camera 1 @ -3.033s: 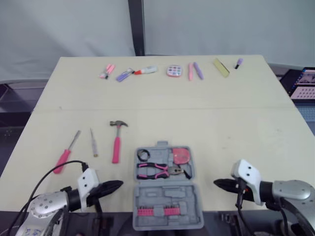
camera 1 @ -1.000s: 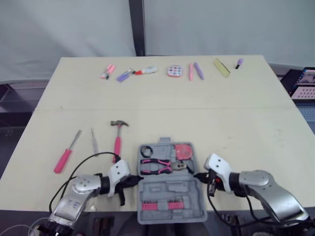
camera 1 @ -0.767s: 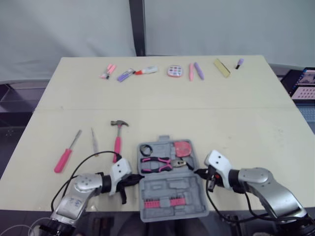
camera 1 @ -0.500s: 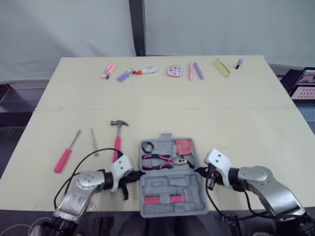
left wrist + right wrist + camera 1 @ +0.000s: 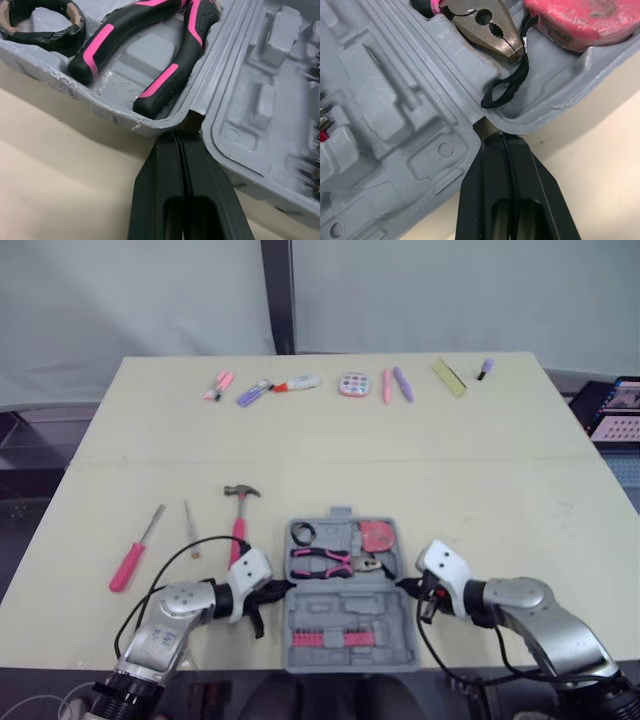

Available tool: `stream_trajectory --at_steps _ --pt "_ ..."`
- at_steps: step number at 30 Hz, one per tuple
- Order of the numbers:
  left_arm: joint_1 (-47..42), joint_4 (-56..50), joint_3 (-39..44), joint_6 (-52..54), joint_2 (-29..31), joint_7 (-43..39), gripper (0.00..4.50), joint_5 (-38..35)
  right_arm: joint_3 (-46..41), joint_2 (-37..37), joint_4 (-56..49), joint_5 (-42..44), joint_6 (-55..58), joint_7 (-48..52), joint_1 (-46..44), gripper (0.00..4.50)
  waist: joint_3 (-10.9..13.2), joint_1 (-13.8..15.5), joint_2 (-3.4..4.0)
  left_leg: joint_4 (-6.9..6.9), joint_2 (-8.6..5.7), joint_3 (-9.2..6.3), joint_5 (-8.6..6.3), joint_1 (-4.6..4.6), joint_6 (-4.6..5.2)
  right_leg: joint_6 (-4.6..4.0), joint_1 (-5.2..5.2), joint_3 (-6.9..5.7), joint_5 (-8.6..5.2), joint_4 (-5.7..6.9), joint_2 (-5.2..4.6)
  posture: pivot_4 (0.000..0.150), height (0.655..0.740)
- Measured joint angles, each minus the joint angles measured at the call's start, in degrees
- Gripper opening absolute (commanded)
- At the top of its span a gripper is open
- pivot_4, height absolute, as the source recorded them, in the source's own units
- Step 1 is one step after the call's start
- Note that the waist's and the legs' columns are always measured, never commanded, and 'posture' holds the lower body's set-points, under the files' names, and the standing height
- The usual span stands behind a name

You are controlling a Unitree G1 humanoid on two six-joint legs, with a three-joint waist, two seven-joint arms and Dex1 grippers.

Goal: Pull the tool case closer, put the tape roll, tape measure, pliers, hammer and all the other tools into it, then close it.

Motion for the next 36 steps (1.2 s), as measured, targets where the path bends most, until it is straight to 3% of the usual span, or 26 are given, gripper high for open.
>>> stream_trajectory --at_steps 36 --pt "-3.6 4.4 1.1 -1.0 -1.7 1.2 0.03 0.2 -0.1 3.9 1.4 -2.5 1.1 -4.4 -2.9 0.02 0.0 -0.1 0.0 0.07 -0.03 0.04 0.0 -0.04 0.0 0.0 -0.31 0.02 0.0 0.28 -0.03 0.15 0.74"
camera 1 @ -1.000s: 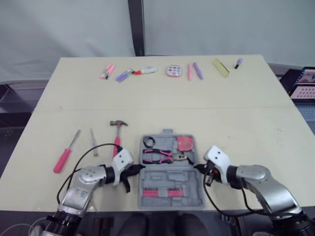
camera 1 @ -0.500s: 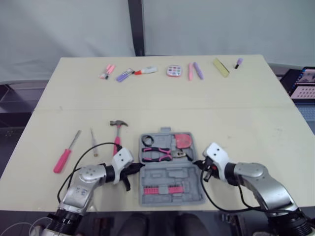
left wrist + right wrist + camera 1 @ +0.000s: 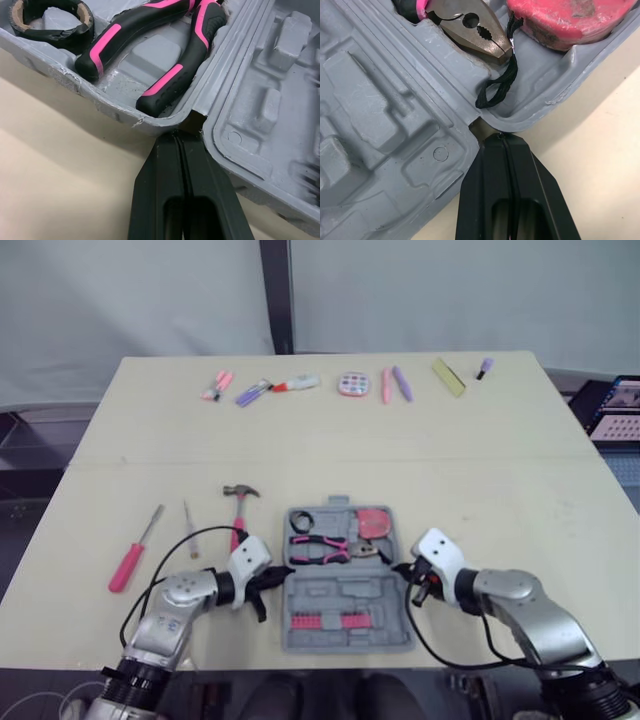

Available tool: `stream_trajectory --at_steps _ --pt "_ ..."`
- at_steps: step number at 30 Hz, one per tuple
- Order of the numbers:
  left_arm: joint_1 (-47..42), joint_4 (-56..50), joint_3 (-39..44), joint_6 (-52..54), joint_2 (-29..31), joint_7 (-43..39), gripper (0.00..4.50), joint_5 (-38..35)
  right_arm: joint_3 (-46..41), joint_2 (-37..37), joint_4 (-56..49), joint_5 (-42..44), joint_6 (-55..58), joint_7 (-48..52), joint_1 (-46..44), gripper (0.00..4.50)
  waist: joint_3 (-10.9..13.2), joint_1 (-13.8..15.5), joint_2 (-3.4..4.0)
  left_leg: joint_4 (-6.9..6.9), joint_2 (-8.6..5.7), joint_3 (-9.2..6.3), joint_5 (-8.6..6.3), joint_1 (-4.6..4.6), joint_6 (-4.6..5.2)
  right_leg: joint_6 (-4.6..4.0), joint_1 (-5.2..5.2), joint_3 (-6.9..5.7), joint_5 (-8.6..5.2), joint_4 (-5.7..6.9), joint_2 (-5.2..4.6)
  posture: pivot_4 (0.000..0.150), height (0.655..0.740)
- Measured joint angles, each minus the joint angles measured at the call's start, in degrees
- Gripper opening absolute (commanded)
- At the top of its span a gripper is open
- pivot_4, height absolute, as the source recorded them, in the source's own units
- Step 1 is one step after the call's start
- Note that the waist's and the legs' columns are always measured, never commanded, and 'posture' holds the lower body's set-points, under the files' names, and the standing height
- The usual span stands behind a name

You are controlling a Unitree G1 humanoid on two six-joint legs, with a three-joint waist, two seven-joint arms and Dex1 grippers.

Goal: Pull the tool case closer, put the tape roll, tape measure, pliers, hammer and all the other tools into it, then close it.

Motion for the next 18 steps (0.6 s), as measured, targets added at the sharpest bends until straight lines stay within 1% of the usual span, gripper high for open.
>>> stream_trajectory --at_steps 18 --pt "-1.3 2.2 0.7 -1.4 -0.5 0.9 0.03 0.1 0.0 1.5 1.8 -1.4 -0.5 -0.4 -1.7 0.02 0.0 -0.1 0.0 0.01 0.0 0.01 0.0 -0.02 0.0 0.0 -0.07 0.0 0.0 0.09 0.0 0.15 0.74"
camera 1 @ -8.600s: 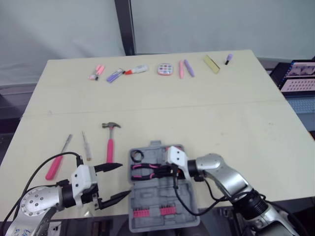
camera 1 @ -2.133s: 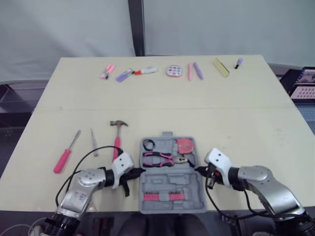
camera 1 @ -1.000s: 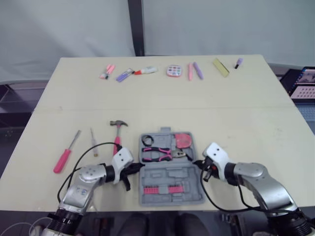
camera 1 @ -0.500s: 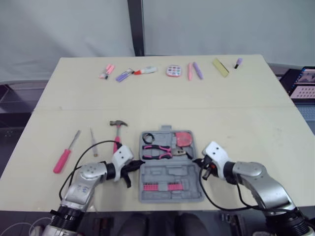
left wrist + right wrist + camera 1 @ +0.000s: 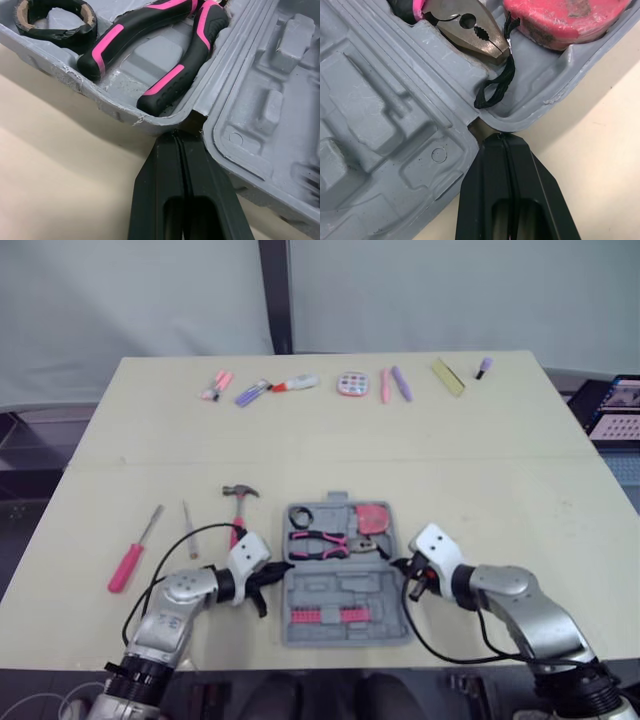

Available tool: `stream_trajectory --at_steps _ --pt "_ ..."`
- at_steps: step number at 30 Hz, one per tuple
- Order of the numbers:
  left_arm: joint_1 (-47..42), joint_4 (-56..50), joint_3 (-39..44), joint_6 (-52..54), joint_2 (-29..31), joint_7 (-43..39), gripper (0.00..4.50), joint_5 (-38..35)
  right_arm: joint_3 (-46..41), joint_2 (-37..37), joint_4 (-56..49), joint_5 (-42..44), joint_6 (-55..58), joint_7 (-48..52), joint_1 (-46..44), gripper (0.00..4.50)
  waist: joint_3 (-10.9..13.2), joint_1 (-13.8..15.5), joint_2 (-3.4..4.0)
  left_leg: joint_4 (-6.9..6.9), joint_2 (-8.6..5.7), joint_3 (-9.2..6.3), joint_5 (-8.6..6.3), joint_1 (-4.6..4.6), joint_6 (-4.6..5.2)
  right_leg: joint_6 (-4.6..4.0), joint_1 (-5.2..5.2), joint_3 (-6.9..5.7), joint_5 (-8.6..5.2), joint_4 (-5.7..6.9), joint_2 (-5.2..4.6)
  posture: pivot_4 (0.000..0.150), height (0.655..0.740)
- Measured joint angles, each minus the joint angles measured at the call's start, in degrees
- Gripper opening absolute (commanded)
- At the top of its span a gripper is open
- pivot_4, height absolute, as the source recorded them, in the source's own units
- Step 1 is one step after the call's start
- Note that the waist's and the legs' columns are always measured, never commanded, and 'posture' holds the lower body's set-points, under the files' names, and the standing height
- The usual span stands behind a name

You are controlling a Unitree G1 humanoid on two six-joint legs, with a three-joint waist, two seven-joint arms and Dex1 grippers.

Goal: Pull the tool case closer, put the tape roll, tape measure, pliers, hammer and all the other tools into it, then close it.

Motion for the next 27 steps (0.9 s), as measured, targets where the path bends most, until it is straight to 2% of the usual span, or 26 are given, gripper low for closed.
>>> stream_trajectory --at_steps 27 --pt "-0.1 -0.9 0.5 1.4 0.7 1.5 0.03 0.1 0.3 1.0 0.6 -0.8 -1.3 -0.4 -0.4 0.02 0.0 -1.1 0.0 -0.05 0.0 0.01 0.0 -0.07 0.0 0.0 -0.21 -0.01 0.0 0.25 0.0 0.15 0.74"
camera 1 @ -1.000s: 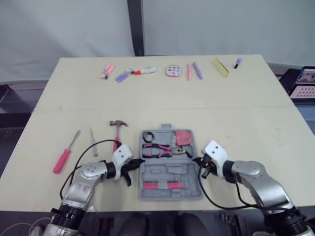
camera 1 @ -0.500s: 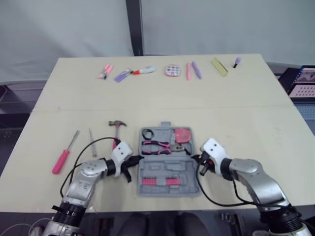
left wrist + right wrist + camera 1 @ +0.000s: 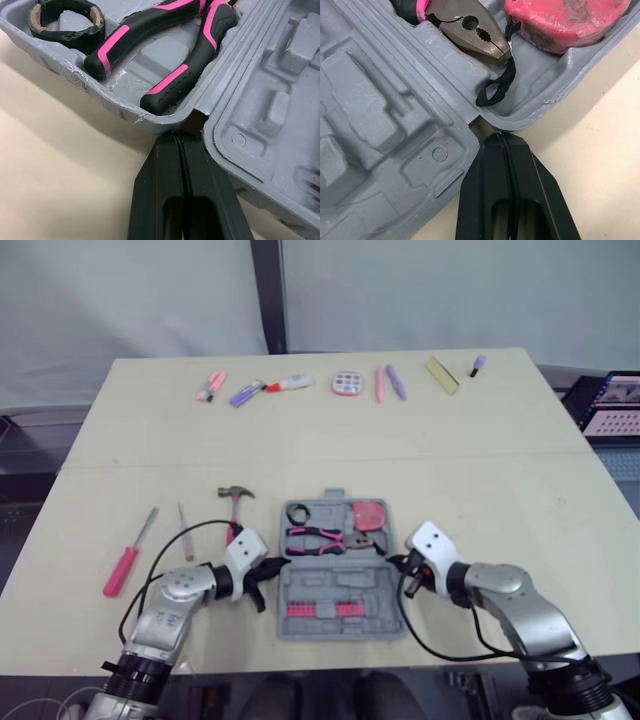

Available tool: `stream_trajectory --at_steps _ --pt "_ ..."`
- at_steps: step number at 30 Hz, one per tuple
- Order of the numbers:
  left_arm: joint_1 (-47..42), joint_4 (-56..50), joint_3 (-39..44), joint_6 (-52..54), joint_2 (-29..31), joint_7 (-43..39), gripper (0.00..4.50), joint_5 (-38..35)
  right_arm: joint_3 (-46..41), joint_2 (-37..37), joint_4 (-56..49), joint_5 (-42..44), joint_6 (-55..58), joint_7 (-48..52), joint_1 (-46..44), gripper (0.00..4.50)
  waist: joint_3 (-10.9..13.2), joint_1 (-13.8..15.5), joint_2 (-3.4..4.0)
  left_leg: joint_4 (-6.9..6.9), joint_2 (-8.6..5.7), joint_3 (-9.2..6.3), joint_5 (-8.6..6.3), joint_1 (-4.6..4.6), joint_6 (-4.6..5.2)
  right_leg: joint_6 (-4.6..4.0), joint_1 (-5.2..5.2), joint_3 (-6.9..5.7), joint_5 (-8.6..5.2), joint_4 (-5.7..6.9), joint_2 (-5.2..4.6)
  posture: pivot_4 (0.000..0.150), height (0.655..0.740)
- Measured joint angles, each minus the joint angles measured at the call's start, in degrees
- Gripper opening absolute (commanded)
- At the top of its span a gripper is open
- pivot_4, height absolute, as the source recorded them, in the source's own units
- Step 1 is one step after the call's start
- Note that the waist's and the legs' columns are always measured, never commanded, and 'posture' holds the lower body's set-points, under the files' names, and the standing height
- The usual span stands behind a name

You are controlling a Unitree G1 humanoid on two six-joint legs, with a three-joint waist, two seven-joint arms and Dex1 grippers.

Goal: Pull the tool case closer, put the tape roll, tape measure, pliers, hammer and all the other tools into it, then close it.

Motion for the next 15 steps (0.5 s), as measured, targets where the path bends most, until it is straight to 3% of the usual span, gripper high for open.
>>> stream_trajectory --at_steps 8,15 --pt "0.2 -2.9 1.7 4.3 5.3 -1.9 0.03 -0.8 -1.2 -4.3 1.1 0.8 -2.6 1.6 2.4 0.02 0.0 -0.2 -0.01 -0.04 0.01 -0.01 0.0 0.0 0.0 0.0 -0.07 0.01 0.0 0.13 -0.01 0.15 0.74" --pt "3.3 -13.2 6.9 10.6 5.8 -3.7 0.03 -9.7 -4.2 -7.9 -2.1 4.9 -1.3 4.2 4.0 0.02 0.0 -0.1 -0.01 -0.08 0.04 -0.01 0.0 -0.04 0.0 0.0 -0.04 0.01 0.0 0.09 0.0 0.15 0.74"
